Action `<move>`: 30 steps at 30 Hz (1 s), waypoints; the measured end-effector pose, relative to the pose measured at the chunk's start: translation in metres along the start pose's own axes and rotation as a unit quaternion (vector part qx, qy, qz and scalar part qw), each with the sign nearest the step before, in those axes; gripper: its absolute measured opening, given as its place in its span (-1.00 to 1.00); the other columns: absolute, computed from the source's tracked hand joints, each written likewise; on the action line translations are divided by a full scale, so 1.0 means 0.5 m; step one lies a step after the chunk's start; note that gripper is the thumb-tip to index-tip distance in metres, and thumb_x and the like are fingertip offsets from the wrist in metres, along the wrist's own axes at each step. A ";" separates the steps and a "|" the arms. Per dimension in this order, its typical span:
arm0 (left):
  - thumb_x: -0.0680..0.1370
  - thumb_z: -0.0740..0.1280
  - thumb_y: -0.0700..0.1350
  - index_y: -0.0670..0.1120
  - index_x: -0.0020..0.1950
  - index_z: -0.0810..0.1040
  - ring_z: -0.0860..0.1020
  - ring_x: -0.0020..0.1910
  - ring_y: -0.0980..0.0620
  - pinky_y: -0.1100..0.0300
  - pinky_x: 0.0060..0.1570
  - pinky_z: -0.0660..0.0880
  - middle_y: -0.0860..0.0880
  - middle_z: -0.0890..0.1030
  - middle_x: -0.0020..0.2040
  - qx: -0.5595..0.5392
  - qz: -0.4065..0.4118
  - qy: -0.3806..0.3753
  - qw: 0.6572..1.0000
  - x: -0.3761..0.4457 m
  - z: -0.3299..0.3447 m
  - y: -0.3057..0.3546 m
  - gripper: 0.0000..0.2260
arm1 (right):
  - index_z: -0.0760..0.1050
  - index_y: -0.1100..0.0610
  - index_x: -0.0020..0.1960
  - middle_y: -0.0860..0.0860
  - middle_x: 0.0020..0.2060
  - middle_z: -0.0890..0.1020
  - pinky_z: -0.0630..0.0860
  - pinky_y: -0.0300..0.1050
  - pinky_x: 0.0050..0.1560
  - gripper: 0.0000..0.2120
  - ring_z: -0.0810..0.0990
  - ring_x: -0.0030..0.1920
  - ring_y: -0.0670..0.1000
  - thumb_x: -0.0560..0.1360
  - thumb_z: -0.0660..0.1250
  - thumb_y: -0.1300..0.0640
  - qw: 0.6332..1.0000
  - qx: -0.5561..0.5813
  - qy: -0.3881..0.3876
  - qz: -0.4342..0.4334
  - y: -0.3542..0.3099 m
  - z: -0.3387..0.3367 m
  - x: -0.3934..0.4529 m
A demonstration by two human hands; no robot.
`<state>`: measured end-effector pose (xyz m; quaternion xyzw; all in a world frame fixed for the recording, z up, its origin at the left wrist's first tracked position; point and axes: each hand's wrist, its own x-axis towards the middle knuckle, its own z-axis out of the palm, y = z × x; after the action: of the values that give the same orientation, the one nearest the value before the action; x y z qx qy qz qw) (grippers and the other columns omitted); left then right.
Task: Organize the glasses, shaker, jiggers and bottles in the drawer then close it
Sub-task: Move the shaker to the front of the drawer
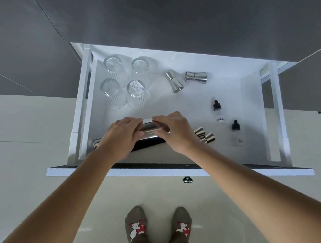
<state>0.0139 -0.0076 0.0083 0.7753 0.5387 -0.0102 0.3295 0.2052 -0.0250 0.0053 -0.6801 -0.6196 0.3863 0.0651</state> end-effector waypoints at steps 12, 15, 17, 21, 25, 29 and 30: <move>0.63 0.13 0.06 -0.07 0.08 0.52 0.54 -0.01 -0.14 -0.04 -0.03 0.53 -0.08 0.57 -0.02 0.046 -0.072 -0.020 0.996 -0.009 0.012 0.028 -0.73 | 0.51 -0.08 0.25 0.06 -0.05 0.42 0.45 -0.15 0.05 -0.61 0.49 -0.12 0.05 0.44 0.43 -0.03 0.998 0.001 -0.057 -0.021 0.017 -0.008 -0.060; 0.63 0.11 0.10 -0.08 0.07 0.51 0.56 0.00 -0.17 -0.01 -0.06 0.53 -0.09 0.58 -0.01 0.065 -0.104 -0.015 0.992 0.015 0.009 0.055 -0.69 | 0.56 -0.03 0.22 0.07 -0.06 0.56 0.43 -0.19 -0.01 -0.65 0.52 -0.14 -0.01 0.47 0.37 -0.10 0.999 0.013 -0.032 -0.030 0.042 -0.026 -0.047; 0.63 0.14 0.08 -0.08 0.12 0.49 0.58 0.02 -0.18 -0.02 -0.05 0.53 -0.11 0.59 0.04 0.046 -0.087 0.016 0.995 0.043 0.006 0.078 -0.72 | 0.58 0.05 0.18 0.08 -0.08 0.62 0.46 -0.18 0.01 -0.69 0.56 -0.15 -0.03 0.50 0.34 -0.06 0.999 0.017 0.031 -0.023 0.072 -0.049 -0.019; 0.63 0.20 0.01 -0.10 0.30 0.42 0.56 0.15 -0.19 -0.10 0.07 0.53 -0.16 0.54 0.19 -0.011 -0.041 0.049 0.998 0.138 0.017 0.124 -0.70 | 0.56 0.17 0.18 0.14 0.01 0.62 0.51 -0.10 0.10 -0.76 0.61 -0.05 0.06 0.55 0.29 0.14 0.987 -0.023 0.159 -0.009 0.146 -0.115 0.066; 0.64 0.16 -0.06 -0.05 0.49 0.20 0.51 0.18 -0.27 -0.11 0.15 0.47 -0.25 0.44 0.25 -0.083 -0.053 0.068 0.993 0.251 0.038 0.172 -0.59 | 0.37 0.21 0.33 0.19 0.28 0.47 0.38 0.07 0.17 -0.63 0.42 0.18 0.28 0.55 0.26 0.18 0.973 -0.177 0.148 0.000 0.198 -0.169 0.158; 0.65 0.11 -0.03 0.06 0.50 0.21 0.45 0.25 -0.26 -0.07 0.22 0.43 -0.22 0.30 0.35 -0.049 -0.068 0.047 0.995 0.335 0.064 0.190 -0.60 | 0.28 0.17 0.37 0.11 0.30 0.46 0.38 0.11 0.10 -0.59 0.39 0.16 0.28 0.55 0.26 0.17 0.946 -0.294 0.133 -0.036 0.217 -0.181 0.207; 0.65 0.10 -0.02 0.04 0.45 0.28 0.44 0.26 -0.25 -0.06 0.19 0.43 -0.21 0.31 0.33 -0.036 -0.078 0.049 0.995 0.345 0.071 0.188 -0.65 | 0.30 0.17 0.35 0.12 0.26 0.49 0.37 0.10 0.08 -0.61 0.40 0.15 0.28 0.55 0.26 0.17 0.940 -0.307 0.142 -0.047 0.220 -0.179 0.212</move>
<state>0.1775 0.0979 -0.0363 0.7180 0.6133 0.0217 0.3284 0.3396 0.0800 -0.0422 -0.6854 -0.7233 0.0729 -0.0413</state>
